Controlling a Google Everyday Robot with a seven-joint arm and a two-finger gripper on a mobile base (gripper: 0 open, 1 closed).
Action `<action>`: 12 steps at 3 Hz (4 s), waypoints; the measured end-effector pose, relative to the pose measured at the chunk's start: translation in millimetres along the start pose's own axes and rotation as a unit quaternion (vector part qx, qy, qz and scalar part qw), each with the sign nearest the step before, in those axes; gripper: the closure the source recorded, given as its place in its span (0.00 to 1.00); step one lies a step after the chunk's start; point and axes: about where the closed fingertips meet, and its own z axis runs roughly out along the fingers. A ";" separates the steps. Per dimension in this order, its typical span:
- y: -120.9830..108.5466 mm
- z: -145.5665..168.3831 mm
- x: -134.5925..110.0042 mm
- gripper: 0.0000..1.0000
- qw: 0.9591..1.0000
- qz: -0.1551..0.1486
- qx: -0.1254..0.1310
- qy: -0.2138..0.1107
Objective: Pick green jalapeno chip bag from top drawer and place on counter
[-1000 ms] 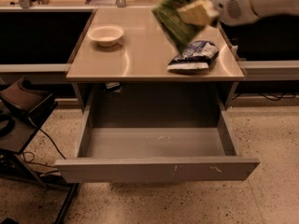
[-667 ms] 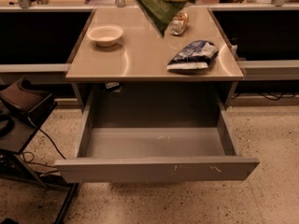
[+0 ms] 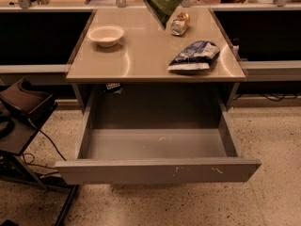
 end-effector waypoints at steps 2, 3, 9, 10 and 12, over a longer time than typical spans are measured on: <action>-48.8 71.1 95.7 1.00 0.990 0.043 -0.057 0.119; -61.9 97.2 134.1 1.00 0.978 0.065 -0.093 0.175; -46.5 164.3 103.1 1.00 0.976 0.030 -0.182 0.114; -49.7 161.3 108.0 1.00 0.972 0.014 -0.161 0.170; -50.2 172.8 136.4 1.00 0.968 0.047 -0.165 0.183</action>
Offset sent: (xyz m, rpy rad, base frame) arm 0.1356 -0.0729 -0.0474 -0.2158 0.3406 0.0006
